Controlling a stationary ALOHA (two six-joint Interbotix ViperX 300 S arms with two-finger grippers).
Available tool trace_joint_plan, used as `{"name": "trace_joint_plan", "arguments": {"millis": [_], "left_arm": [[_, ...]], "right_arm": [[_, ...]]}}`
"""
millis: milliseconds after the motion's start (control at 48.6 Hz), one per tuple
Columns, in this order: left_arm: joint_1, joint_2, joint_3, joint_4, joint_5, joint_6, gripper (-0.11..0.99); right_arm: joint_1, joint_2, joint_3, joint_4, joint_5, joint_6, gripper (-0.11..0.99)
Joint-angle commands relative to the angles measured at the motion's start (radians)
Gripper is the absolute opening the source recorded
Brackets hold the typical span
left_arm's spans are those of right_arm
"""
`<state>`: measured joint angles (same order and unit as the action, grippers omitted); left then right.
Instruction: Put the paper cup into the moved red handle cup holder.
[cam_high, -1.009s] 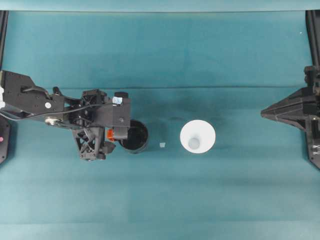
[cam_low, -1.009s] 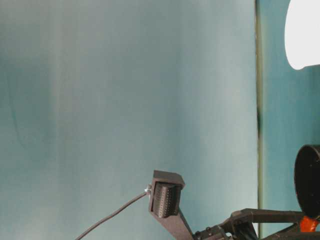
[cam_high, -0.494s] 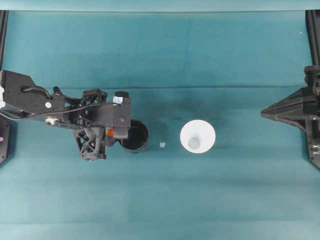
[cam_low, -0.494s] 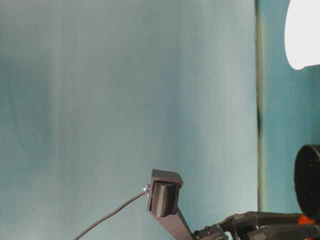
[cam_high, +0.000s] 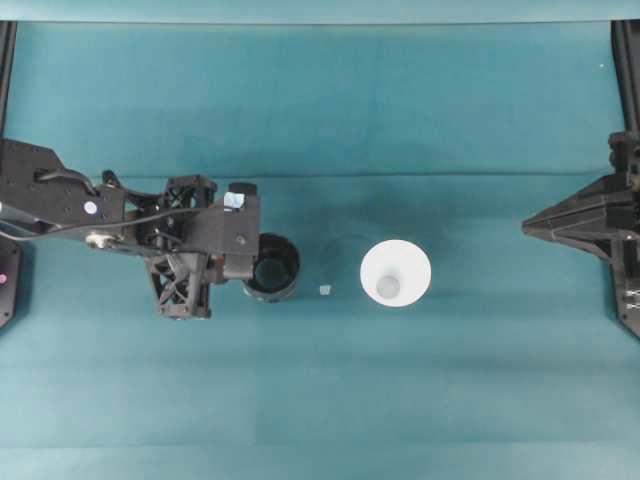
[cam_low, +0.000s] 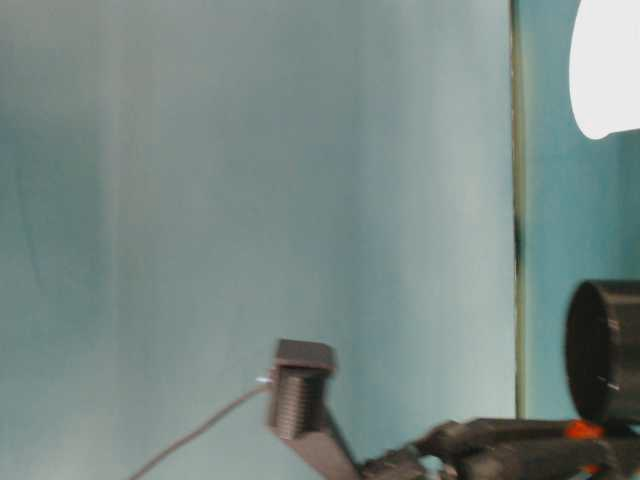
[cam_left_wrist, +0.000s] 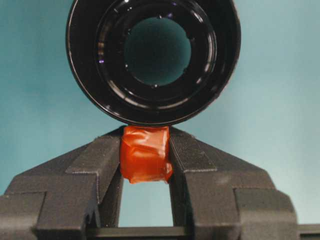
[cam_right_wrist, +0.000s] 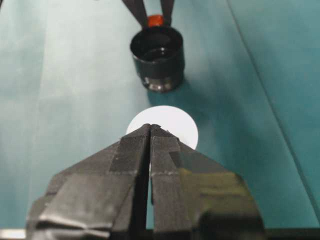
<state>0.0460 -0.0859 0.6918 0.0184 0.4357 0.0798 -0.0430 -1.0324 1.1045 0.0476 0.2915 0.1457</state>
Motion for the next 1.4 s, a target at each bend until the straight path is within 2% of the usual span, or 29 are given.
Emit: {"name": "trace_joint_plan", "arguments": {"millis": [0,206,288,412,618,782,968,1379], "left_arm": [[-0.002,-0.055,-0.057,0.000,0.037,-0.002,0.27],[-0.008,-0.127,-0.163,0.002,0.167,-0.006,0.27],[-0.026,-0.138,-0.202,0.002,0.210,-0.005,0.27],[-0.044,-0.132,-0.227,0.002,0.241,-0.002,0.27],[-0.049,-0.094,-0.232,0.000,0.222,0.002,0.27],[-0.040,-0.046,-0.213,0.002,0.161,0.003,0.27],[-0.040,0.020,-0.192,0.002,0.094,0.003,0.27],[-0.044,0.106,-0.187,0.002,0.051,0.003,0.27]], "right_arm": [[-0.002,0.002,-0.009,0.002,-0.009,0.009,-0.10],[-0.003,0.002,-0.008,0.002,-0.011,0.009,-0.10],[-0.003,0.000,-0.008,0.002,-0.011,0.009,-0.10],[-0.002,-0.002,-0.008,0.000,-0.011,0.008,-0.10],[-0.002,-0.003,-0.008,0.002,-0.011,0.011,-0.10],[-0.003,-0.008,-0.008,0.002,-0.011,0.012,-0.10],[-0.002,-0.009,-0.008,0.000,-0.008,0.012,-0.10],[-0.002,-0.009,-0.008,0.000,-0.006,0.012,-0.10]]}}
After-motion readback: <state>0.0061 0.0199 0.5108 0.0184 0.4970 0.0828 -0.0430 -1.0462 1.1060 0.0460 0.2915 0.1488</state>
